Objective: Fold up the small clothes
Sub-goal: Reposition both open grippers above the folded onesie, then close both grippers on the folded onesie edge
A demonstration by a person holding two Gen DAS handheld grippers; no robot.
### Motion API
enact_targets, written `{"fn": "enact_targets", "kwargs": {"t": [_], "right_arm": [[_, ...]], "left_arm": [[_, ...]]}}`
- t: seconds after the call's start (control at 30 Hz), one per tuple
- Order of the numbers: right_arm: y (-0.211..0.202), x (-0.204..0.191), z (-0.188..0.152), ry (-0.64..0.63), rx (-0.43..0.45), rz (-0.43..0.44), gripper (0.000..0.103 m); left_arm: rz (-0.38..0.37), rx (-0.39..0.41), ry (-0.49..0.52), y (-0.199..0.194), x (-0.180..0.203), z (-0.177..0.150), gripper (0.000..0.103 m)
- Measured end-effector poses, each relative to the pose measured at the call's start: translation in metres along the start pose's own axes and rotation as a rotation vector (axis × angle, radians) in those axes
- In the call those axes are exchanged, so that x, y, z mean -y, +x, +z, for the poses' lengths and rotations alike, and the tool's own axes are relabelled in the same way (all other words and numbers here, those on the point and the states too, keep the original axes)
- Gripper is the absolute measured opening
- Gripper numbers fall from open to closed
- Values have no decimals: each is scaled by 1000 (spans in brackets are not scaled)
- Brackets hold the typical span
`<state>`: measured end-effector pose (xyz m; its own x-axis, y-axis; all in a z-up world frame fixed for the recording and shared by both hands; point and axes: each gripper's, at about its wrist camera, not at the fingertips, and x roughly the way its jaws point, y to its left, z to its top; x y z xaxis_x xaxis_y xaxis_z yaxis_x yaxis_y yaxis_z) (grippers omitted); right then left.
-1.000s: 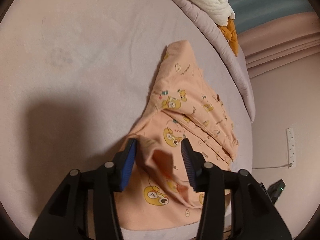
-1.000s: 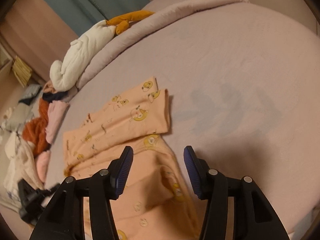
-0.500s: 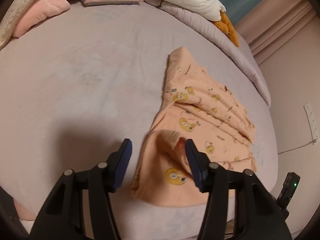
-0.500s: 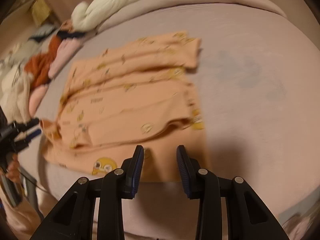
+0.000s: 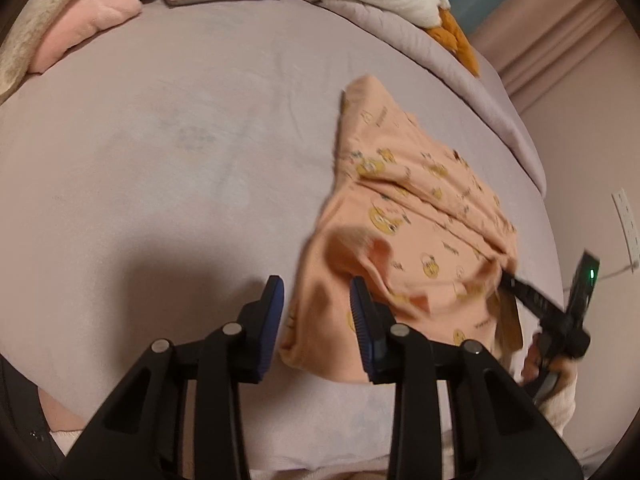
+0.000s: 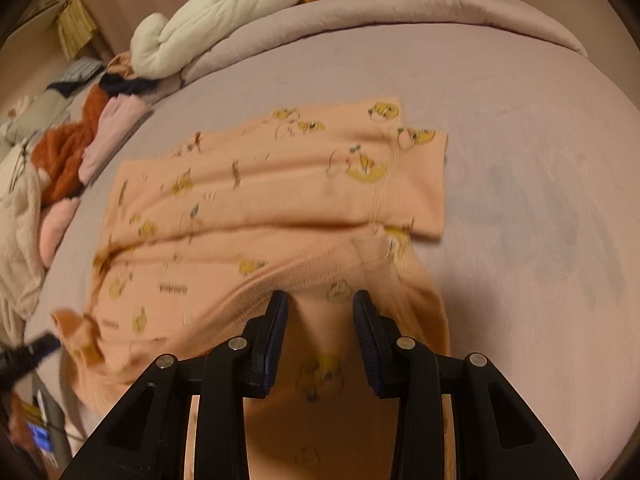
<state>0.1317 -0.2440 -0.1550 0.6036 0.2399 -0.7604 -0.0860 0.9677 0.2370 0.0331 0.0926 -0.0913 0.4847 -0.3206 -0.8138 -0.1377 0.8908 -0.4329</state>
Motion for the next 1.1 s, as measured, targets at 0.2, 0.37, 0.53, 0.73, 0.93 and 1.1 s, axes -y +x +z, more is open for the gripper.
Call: {"fn": "enact_targets", "kwargs": {"t": [0.2, 0.37, 0.53, 0.73, 0.93, 1.1], "right_arm": [[-3, 6, 3, 41, 18, -2, 37], [-17, 14, -2, 46, 43, -25, 37], [-30, 30, -6, 55, 48, -65, 38], [-33, 41, -6, 69, 36, -70, 43], [-28, 39, -3, 53, 27, -24, 48], [-11, 33, 5, 31, 37, 16, 45]], "left_arm": [[-20, -41, 54, 23, 20, -1, 33], [36, -29, 84, 49, 31, 16, 33], [48, -40, 50, 69, 25, 37, 33], [89, 21, 67, 55, 29, 43, 49], [109, 4, 69, 62, 21, 42, 51], [115, 5, 72, 70, 22, 41, 10]]}}
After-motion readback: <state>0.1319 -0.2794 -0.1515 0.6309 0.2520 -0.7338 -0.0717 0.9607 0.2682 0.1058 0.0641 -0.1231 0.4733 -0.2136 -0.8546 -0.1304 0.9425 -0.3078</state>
